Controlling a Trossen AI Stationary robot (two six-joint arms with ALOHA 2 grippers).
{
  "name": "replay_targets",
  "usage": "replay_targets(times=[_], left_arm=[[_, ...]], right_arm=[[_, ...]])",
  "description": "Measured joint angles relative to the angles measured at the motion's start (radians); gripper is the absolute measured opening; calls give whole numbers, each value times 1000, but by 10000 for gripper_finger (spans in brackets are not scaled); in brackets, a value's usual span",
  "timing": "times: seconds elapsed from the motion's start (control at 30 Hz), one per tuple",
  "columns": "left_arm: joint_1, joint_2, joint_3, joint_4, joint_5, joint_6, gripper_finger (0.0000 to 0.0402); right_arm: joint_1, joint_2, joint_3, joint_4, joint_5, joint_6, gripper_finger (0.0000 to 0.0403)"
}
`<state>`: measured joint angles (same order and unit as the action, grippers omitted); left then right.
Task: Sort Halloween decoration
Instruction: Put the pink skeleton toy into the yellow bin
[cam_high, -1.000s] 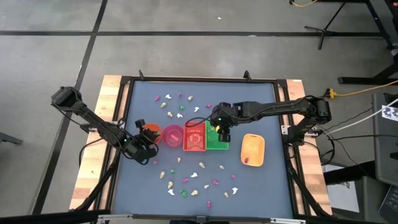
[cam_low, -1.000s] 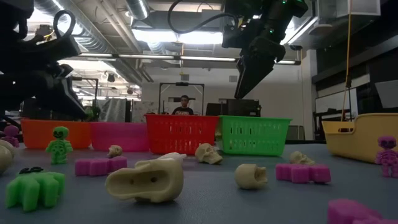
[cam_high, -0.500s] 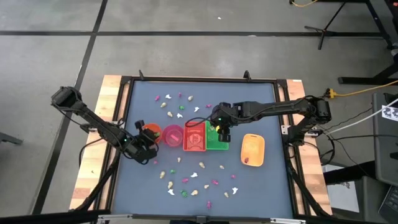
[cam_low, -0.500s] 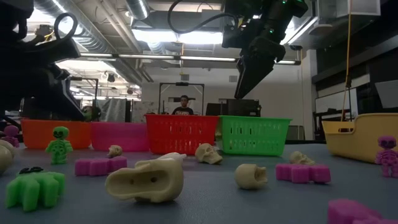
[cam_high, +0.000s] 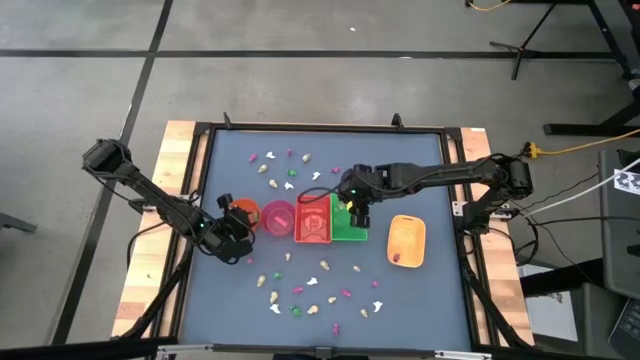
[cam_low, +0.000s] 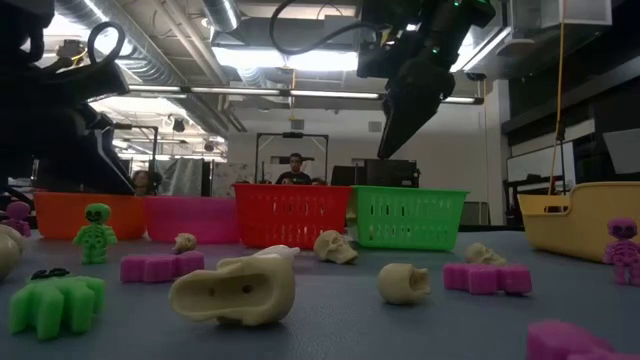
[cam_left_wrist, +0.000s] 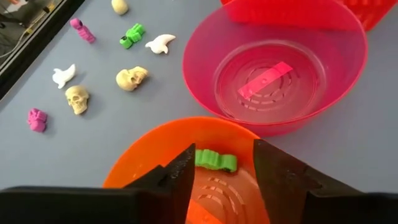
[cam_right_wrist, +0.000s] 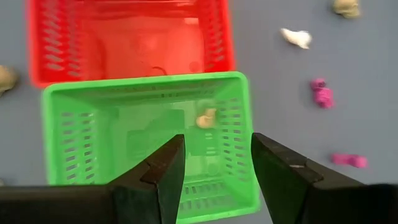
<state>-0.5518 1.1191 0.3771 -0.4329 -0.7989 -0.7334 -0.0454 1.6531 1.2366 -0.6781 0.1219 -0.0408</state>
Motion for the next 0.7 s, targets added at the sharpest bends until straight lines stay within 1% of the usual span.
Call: replay_targets(times=[0.1,0.3,0.37,0.47,0.6,0.7], left_arm=[[0,0,0,21,-15,0,150],[0,0,0,49,-26,1,150],[0,0,0,53,-30,1,150],[0,0,0,55,-52,2,150],[0,0,0,68,-75,2,150],[0,0,0,79,-74,2,150]], right_arm=[[0,0,0,0,105,41,183],[-1,0,0,1,384,123,183],[-14,0,0,3,435,152,183],[-53,0,0,10,421,224,183],[-136,0,0,32,338,338,183],[-196,0,0,53,278,361,183]])
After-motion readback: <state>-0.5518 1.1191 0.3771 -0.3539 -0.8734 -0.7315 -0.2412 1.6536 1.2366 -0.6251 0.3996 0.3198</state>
